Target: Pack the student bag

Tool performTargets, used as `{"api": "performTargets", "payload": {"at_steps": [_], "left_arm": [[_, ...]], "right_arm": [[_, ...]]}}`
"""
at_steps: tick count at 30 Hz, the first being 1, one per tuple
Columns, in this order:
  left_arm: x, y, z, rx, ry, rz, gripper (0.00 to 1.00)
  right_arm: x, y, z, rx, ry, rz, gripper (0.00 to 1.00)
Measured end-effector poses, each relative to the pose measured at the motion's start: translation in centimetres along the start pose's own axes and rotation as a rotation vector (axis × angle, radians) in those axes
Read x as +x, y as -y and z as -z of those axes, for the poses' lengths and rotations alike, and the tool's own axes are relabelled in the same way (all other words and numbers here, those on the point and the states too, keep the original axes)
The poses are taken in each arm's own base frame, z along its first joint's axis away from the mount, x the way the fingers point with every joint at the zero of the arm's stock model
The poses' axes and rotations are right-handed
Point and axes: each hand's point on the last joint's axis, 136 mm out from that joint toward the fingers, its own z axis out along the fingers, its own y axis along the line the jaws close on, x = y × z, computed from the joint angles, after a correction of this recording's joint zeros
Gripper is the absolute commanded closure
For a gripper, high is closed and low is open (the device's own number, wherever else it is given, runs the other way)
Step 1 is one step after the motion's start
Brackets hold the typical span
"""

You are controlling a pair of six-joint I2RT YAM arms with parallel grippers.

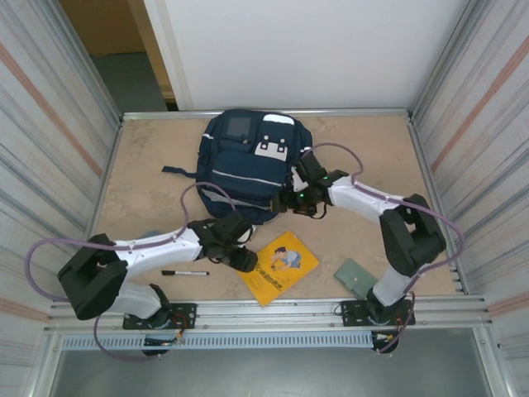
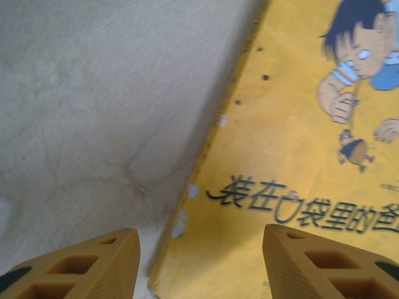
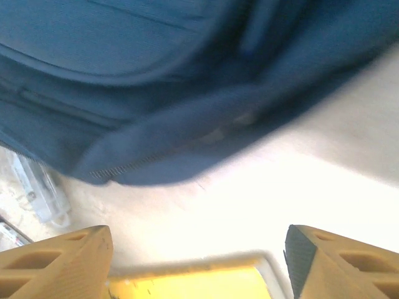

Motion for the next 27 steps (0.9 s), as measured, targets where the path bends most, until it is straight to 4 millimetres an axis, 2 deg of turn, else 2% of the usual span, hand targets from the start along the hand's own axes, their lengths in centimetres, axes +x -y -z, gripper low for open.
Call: {"api": "performTargets", "payload": {"at_steps": [3,5,7,11,13,16,21,27], "left_arm": [[-0.4,-0.3,-0.2,0.000,-0.007,0.017,0.45],[-0.8,0.1,-0.3,0.023,-0.013,0.020,0.45],[-1.1,0.8,-0.4,0.053,-0.020,0.018,0.45],[-1.1,1.7,-0.6,0.107,-0.032,0.018,0.45],[-1.0,1.8,-0.7,0.120,-0.040,0.020,0.45],[-1.0,2.0,-0.8,0.139,-0.047,0.026,0.45],[-1.2,2.5,-1.2,0.165,-0.051,0.024,0.45],[-1.1,2.7,-1.5,0.194,-0.054,0.028,0.45]], "right_arm": [[2.2,2.3,2.8,0.076,0.009,-0.090,0.24],[5.2,3.3,4.1,0.132,-0.021,-0.160,0.25],[8.6,4.3,4.6,0.186,-0.077,-0.226,0.25],[14.7,6.2,4.1,0.296,-0.192,-0.319,0.26],[16.5,6.7,3.8,0.328,-0.226,-0.345,0.28],[17.3,6.6,3.3,0.323,-0.239,-0.381,0.32],[16.3,4.8,2.1,0.244,-0.209,-0.398,0.38],[15.7,4.3,0.0,0.203,-0.212,-0.422,0.41]]}}
